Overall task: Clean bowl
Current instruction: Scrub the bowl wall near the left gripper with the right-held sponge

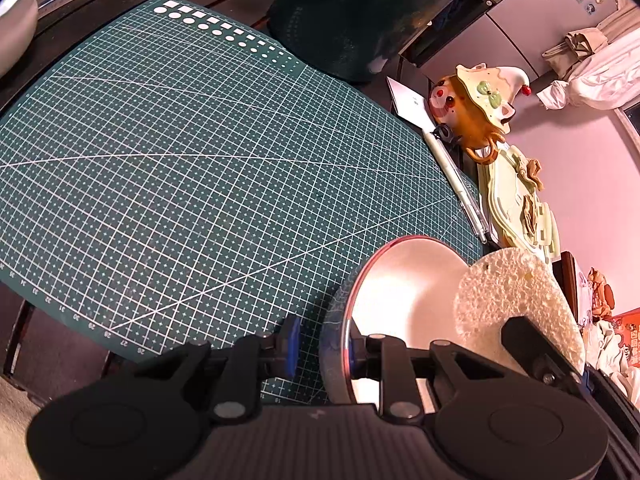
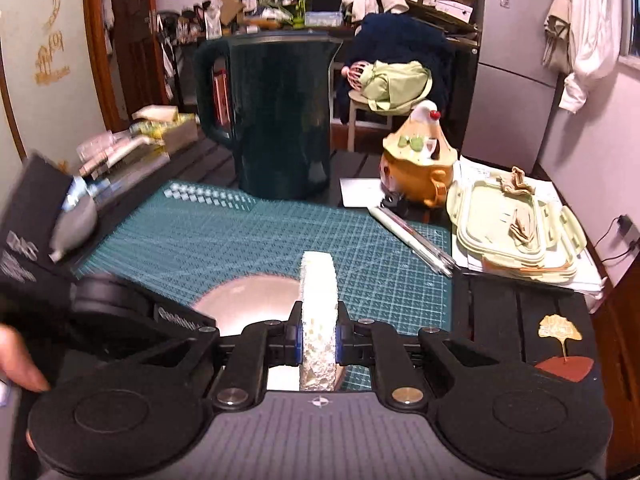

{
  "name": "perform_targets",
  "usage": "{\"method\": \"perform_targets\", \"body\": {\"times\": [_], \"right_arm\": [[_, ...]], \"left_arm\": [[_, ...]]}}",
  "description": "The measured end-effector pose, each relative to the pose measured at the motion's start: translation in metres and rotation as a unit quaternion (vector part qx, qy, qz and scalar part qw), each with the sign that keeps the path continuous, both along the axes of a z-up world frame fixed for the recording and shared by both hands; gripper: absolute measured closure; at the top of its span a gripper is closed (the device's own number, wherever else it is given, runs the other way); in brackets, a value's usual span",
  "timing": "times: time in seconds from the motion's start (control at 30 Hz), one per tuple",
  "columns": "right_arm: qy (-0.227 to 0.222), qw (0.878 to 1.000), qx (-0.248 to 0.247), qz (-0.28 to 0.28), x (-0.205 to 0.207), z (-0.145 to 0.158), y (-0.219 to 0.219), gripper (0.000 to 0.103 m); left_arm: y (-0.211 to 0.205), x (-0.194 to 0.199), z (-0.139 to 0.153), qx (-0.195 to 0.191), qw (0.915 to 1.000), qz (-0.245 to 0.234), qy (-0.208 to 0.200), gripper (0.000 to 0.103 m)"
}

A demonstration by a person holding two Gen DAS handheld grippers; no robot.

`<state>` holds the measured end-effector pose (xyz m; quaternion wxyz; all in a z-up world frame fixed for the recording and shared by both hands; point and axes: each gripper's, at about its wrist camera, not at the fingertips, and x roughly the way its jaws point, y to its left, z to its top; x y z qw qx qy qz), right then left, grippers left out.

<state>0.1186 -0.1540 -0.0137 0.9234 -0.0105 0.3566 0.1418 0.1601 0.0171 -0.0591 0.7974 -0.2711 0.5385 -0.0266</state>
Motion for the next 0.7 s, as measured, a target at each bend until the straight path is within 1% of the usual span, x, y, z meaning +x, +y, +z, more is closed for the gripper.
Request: {"method": "perform_targets", "body": {"times": [0.03,0.1,0.27,0.4,0.43,0.57,0.63,0.67,0.7], "right_arm": [[0.01,1.0,0.022,0.004,0.002,-0.001,-0.003,0.091],[0.026,0.999,0.044,0.011,0.007,-0.005,-0.006,0.091],[0.052,0.997,0.051,0.022,0.011,-0.024,0.005,0.091],[0.092,0.992,0.081,0.03,0.019,-0.038,0.005,0.091],[0.098,0.992,0.079,0.028,0.02,-0.041,0.007,0.091],[0.091,0.994,0.053,0.018,0.019,-0.041,0.009,0.091],[0.053,0.998,-0.011,0.009,0.013,-0.037,0.016,0.091],[0.033,0.998,-0.043,0.008,0.009,-0.034,0.019,0.091],[0.023,0.998,-0.056,0.008,0.006,-0.032,0.02,0.091]], "left_arm": [[0.0,0.0,0.0,0.0,1.0,0.0,0.0,0.081],[0.0,-0.001,0.0,0.0,1.0,0.0,0.0,0.081],[0.0,-0.001,0.0,-0.001,1.0,0.002,0.0,0.08],[0.0,-0.002,0.001,-0.001,1.0,0.003,0.0,0.081],[0.0,-0.001,0.001,-0.001,1.0,0.003,0.001,0.081],[0.001,0.0,0.0,-0.001,1.0,0.002,0.001,0.081],[0.002,0.0,0.0,0.0,1.0,0.001,0.001,0.081],[0.002,0.0,0.0,-0.001,1.0,0.001,0.001,0.081],[0.001,0.001,0.001,-0.001,1.0,0.001,0.001,0.081]]}}
